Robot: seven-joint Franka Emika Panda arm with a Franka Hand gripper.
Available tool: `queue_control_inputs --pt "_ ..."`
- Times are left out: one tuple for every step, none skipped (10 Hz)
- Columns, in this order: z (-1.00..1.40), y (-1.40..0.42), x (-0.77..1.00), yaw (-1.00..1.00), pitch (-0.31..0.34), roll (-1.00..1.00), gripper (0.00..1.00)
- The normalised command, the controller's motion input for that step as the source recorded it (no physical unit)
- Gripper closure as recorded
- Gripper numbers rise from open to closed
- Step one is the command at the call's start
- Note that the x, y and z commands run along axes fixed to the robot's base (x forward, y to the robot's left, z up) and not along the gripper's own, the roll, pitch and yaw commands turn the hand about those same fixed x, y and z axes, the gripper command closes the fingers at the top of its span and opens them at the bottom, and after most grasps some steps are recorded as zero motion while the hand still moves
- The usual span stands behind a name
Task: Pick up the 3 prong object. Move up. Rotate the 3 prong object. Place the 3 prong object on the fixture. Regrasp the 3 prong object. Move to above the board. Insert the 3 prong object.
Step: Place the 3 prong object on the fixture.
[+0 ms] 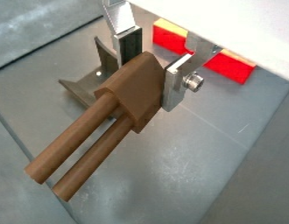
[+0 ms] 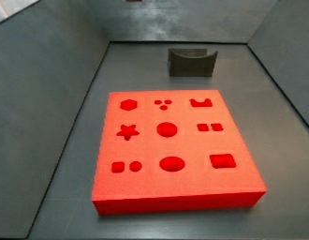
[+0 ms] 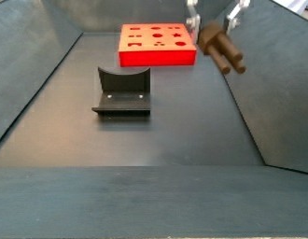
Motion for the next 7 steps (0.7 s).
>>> queue_control_inputs --pt "-0.13 -0.30 1.00 -0.05 -0.098 -0.51 1.00" --pt "-0.13 -0.30 1.00 -0.05 -0.095 -0.51 1.00" --pt "-0.12 -0.23 1.00 -0.05 -0.073 -0.44 1.00" --pt "-0.12 -0.22 1.00 -0.05 -0.060 -0.39 1.00" --pt "-0.11 -0.20 1.00 -0.03 -0.036 -0.26 1.00" --pt "-0.10 -0.18 1.00 -0.03 -0.025 -0.21 1.00" --pt "-0.09 -0.15 1.00 -0.02 -0.009 -0.15 1.00"
